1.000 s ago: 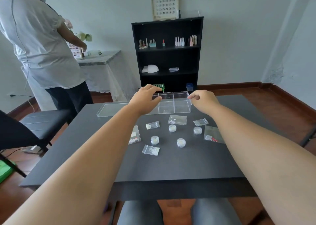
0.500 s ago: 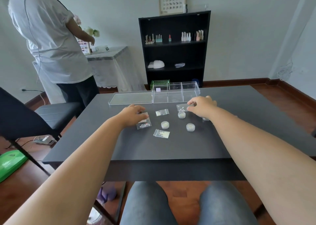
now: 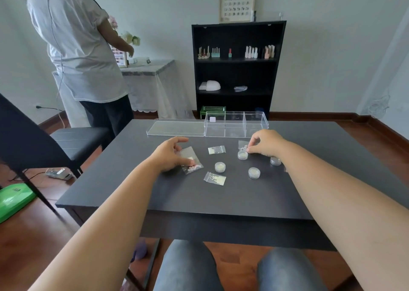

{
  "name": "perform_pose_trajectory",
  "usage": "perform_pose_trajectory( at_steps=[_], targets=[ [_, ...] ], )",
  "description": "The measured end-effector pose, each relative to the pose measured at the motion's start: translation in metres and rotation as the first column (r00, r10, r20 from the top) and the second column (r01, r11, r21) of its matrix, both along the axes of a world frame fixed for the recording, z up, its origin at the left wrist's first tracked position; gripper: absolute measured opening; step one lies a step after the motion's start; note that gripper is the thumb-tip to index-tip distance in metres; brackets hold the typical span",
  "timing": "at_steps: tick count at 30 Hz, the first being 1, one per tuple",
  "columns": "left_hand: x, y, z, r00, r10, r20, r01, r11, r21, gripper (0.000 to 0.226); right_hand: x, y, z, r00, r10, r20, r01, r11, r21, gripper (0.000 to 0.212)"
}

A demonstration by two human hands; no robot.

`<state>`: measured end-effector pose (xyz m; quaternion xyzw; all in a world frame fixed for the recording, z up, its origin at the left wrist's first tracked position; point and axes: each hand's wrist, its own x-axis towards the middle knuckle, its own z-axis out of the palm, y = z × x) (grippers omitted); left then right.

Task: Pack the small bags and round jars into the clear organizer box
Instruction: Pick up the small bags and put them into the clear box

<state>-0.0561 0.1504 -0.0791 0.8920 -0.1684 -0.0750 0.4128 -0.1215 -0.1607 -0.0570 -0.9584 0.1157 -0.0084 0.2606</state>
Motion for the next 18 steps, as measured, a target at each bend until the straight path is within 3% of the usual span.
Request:
perform_pose_trajectory(
  at_steps=[4, 9, 14, 18],
  targets=[
    [-0.008, 0.002, -0.014, 0.940, 0.223, 0.259, -0.196, 0.972, -0.127, 0.054, 0.003, -0.008, -0.002, 0.999, -0.010, -0.047, 0.013, 0.998, 0.065, 0.033],
    [-0.017, 0.000, -0.015, 0.921, 0.236, 0.309, -0.193, 0.967, -0.163, 0.041, 0.002, -0.011, 0.000, 0.993, -0.009, -0.118, 0.020, 0.995, 0.098, 0.053],
    [-0.017, -0.002, -0.018, 0.923, 0.223, 0.314, -0.182, 0.971, -0.156, 0.031, -0.008, -0.007, 0.003, 0.993, -0.081, 0.088, 0.073, 0.994, 0.086, 0.020],
    [-0.013, 0.001, -0.020, 0.925, 0.212, 0.316, -0.151, 0.967, -0.207, 0.028, -0.014, -0.006, 0.004, 0.965, -0.119, 0.232, 0.083, 0.984, 0.159, 0.008]
  ],
)
